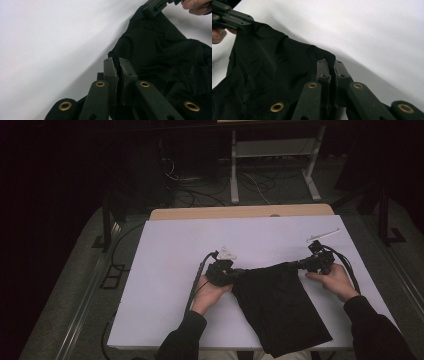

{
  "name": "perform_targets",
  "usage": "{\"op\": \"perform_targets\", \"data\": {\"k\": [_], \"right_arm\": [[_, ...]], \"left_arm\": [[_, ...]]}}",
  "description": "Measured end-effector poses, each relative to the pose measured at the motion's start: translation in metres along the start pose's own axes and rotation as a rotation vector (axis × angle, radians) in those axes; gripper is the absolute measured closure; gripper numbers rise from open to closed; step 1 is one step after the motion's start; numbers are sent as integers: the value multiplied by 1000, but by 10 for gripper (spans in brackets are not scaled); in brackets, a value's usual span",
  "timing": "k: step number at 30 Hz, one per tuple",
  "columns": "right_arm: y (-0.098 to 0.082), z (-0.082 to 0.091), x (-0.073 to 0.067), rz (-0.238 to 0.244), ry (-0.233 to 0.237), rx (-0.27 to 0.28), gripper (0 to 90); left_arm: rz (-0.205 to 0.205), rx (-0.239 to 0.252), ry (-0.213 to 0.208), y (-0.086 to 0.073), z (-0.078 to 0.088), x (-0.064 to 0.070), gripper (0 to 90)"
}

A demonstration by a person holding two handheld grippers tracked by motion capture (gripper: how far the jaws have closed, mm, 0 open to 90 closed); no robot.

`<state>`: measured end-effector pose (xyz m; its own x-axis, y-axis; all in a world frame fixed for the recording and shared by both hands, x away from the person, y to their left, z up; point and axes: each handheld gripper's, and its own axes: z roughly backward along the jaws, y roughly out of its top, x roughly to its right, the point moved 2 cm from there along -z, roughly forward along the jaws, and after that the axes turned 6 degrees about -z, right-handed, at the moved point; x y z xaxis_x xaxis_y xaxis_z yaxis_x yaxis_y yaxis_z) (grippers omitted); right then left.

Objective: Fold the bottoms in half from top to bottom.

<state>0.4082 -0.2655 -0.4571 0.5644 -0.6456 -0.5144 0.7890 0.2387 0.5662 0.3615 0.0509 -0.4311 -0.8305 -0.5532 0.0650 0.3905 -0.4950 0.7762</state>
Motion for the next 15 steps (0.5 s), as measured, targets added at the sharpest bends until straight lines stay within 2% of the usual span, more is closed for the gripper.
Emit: {"op": "perform_targets", "data": {"k": [6, 15], "right_arm": [[10, -8, -9, 0, 11, 17, 839], [20, -19, -19, -3, 4, 31, 839]], "left_arm": [[0, 6, 24, 5, 15, -11, 844], [-30, -7, 51, 13, 26, -24, 845]]}}
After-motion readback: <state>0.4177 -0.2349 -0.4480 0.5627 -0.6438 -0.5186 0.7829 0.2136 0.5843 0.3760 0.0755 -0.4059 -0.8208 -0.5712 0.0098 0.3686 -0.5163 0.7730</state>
